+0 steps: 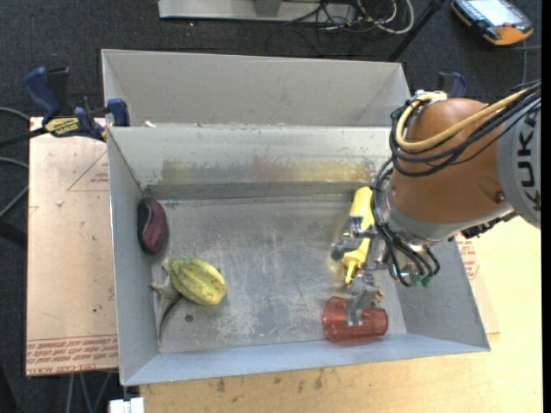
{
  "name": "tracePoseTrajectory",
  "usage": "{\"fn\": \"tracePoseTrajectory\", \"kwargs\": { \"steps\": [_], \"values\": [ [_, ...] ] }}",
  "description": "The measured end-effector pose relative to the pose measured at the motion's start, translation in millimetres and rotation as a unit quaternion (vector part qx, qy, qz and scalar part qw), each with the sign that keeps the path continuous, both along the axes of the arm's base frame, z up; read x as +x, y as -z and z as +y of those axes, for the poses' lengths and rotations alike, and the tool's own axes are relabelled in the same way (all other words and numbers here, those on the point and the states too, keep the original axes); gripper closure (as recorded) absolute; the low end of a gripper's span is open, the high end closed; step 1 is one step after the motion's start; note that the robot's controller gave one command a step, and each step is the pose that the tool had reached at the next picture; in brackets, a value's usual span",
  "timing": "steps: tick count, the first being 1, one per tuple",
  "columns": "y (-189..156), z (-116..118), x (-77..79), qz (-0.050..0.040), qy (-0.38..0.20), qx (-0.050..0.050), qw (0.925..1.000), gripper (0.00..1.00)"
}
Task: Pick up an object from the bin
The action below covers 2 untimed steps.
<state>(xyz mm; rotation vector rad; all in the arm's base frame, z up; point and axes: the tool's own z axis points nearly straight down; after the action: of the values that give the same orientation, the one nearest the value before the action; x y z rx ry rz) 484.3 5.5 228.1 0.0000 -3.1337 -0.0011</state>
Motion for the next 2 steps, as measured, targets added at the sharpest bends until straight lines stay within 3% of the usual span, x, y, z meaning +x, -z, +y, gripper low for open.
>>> {"fn": "tracePoseTrajectory", "kwargs": {
  "steps": [1,2],
  "values": [
    [-3.9,0.0,1.6,-0.0041,0.000,0.000,1.0000,0.00],
    [22.3,-22.9,2.8,-0.0083,-0.060,0.001,0.9982,0.00]
  ]
}}
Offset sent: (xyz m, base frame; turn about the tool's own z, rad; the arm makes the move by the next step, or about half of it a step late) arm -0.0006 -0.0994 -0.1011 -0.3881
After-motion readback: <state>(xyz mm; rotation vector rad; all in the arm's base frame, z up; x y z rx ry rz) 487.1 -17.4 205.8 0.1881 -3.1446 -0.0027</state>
